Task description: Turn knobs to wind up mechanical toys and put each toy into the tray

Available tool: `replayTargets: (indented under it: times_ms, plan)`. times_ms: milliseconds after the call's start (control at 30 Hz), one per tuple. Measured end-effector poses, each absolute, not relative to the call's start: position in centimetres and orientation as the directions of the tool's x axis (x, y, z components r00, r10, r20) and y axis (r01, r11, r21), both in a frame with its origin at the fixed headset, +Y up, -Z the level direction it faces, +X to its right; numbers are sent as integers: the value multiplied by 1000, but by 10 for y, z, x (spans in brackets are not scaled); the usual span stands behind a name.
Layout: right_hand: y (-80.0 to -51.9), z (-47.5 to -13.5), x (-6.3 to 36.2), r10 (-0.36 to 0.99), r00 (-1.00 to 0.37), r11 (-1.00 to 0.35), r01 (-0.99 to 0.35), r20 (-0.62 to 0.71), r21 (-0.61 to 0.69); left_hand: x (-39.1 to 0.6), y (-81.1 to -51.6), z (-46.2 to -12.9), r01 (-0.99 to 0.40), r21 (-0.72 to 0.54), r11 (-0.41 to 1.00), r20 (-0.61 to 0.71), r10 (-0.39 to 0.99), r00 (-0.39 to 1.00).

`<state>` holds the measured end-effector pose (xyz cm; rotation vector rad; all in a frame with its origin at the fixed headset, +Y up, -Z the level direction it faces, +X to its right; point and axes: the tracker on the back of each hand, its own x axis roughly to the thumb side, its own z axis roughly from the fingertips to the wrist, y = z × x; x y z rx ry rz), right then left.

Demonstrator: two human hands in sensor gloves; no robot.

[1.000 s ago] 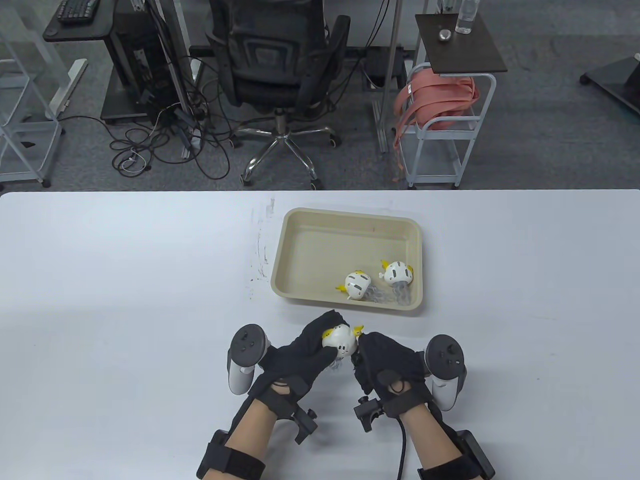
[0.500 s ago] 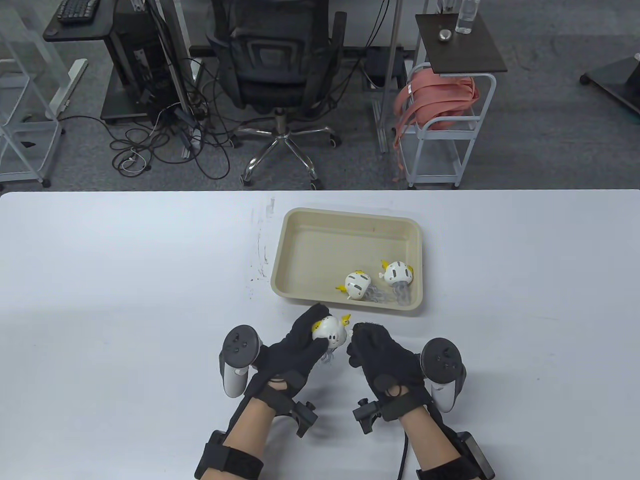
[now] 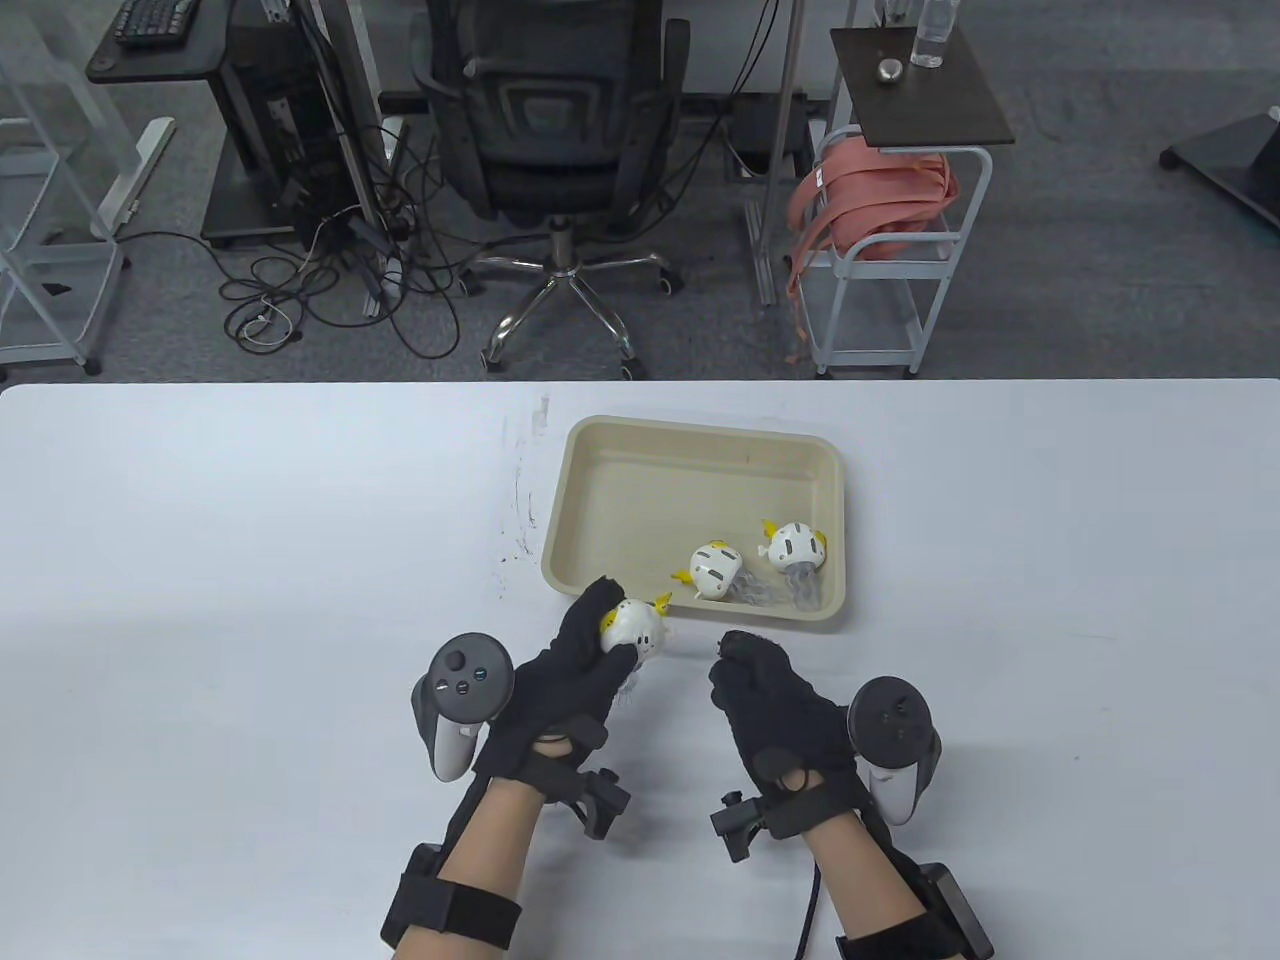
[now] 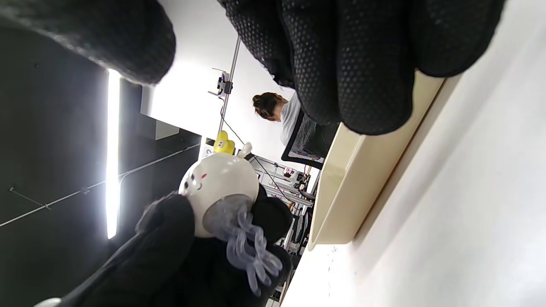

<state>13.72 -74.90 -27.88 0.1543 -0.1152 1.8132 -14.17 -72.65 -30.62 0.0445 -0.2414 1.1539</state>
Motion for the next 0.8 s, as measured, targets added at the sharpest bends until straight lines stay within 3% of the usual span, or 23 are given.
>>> replayTargets:
  times_ms: [267, 467, 800]
  plan:
    - [-748, -278, 140, 955, -246, -250, -968, 164, 2, -134, -708, -346, -712, 52, 701, 211, 689, 694]
    - [-748, -279, 141, 955, -249, -254, -967, 158, 6, -126, -715, -375, -628, 72, 775, 172, 610, 773]
    - [-749, -279, 139, 953, -256, -261, -965, 162, 12, -122, -723, -394, -449, 92, 889, 129, 436, 891]
